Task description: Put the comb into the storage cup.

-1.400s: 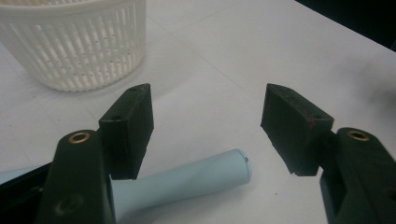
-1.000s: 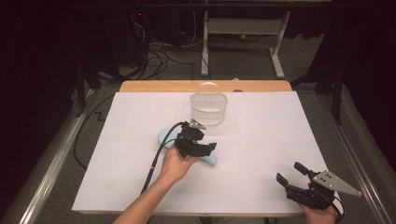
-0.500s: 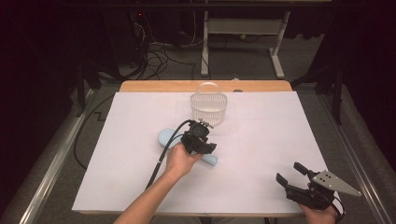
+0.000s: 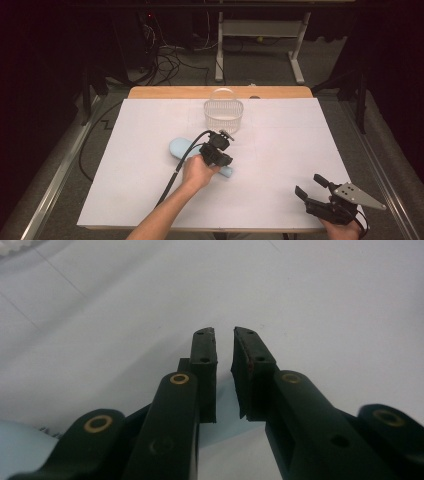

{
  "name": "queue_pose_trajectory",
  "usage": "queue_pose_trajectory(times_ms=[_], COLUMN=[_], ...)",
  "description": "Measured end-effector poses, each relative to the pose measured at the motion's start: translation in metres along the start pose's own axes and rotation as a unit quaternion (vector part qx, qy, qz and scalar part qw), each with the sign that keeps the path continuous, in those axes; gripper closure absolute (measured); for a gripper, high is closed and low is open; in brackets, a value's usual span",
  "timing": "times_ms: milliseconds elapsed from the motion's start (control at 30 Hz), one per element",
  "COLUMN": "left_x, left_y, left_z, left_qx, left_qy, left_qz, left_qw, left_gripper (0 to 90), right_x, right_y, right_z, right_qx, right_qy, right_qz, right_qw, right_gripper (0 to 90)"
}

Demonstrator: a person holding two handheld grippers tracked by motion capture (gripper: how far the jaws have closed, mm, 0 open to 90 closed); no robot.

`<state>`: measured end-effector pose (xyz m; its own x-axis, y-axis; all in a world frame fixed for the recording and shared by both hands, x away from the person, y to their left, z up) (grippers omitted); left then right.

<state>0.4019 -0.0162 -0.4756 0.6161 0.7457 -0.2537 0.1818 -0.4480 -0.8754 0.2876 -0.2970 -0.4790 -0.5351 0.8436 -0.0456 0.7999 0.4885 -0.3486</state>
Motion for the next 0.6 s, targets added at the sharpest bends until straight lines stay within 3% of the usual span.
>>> queue_pose_trajectory(times_ms=[600], left_x=[-0.0012], left_y=[0.0071], left_z=[0.0036], left_qx=[0.023], left_qy=[0.004], left_qz=[-0.003], left_qw=[0.9997], left_gripper=[86.8], right_x=[0.0009], right_y=[0.0003], right_z=[0.0000], right_qx=[0.000], right_qy=[0.002], right_qz=[-0.005], right_qw=[1.0000], right_gripper=[20.3])
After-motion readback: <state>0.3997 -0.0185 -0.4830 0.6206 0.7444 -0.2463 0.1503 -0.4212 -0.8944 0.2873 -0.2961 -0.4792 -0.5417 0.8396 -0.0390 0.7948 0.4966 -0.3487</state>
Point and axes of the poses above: each handheld gripper's, and its own axes: y roughly forward along the jaws, z roughly out of its underside, x roughly to its left, the point moved 6 cm from there along y, roughly forward along the jaws, and after that the axes turned 7 degrees about -y, right-handed, at the moved point
